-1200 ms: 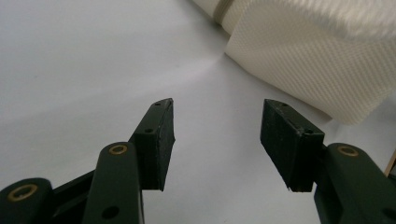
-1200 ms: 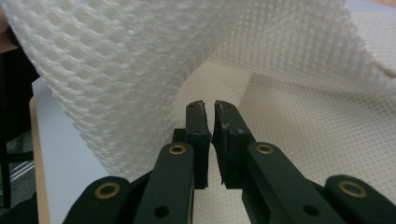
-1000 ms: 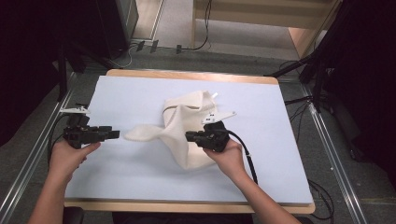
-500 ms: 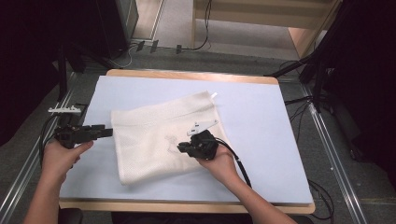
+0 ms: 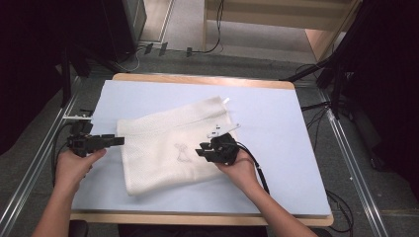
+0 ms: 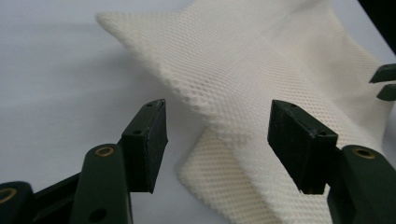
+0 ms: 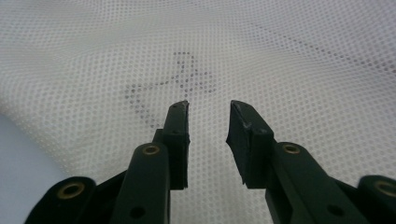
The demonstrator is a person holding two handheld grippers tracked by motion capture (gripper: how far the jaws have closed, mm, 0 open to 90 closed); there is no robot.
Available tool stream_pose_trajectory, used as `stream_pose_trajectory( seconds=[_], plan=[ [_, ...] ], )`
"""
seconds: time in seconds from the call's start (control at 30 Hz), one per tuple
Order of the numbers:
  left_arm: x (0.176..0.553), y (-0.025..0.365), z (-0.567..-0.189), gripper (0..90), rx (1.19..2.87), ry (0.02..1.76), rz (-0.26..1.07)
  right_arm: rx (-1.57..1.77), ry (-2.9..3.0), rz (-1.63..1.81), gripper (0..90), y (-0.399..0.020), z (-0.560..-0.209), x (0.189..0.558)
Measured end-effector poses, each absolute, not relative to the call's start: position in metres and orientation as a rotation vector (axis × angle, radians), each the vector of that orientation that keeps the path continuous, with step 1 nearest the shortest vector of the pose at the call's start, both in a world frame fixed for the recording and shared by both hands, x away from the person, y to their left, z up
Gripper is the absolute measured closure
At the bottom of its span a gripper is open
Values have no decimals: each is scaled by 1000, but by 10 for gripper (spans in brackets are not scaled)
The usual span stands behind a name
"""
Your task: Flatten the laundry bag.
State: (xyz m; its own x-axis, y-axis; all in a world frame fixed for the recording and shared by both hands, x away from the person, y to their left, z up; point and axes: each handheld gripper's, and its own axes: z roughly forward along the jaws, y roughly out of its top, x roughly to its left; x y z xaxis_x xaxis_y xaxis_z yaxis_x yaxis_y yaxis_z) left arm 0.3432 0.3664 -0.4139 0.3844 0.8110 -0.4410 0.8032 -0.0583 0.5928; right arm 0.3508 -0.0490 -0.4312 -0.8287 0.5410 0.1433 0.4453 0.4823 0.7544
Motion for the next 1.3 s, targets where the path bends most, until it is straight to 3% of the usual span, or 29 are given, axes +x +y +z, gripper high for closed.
stream_pose_trajectory(
  seconds=[0.07,0.1,0.17,0.3,0.53,1.0,1.3],
  plan=[
    [344,361,-416,424,1859,1397,5,858,2595,1262,686,-50,-431,352],
    [345,356,-417,566,1886,1392,4,873,2588,1252,675,-53,-431,353],
    [344,342,-415,680,1914,1356,31,889,2573,1255,670,-55,-430,354],
    [340,322,-405,814,1936,1266,94,921,2542,1268,655,-63,-428,357],
    [335,287,-400,826,1993,1147,154,963,2508,1286,634,-72,-425,360],
    [333,208,-420,839,2217,969,72,992,2473,1321,600,-77,-420,357],
    [330,190,-427,843,2268,915,33,999,2426,1357,580,-84,-409,353]
  ],
)
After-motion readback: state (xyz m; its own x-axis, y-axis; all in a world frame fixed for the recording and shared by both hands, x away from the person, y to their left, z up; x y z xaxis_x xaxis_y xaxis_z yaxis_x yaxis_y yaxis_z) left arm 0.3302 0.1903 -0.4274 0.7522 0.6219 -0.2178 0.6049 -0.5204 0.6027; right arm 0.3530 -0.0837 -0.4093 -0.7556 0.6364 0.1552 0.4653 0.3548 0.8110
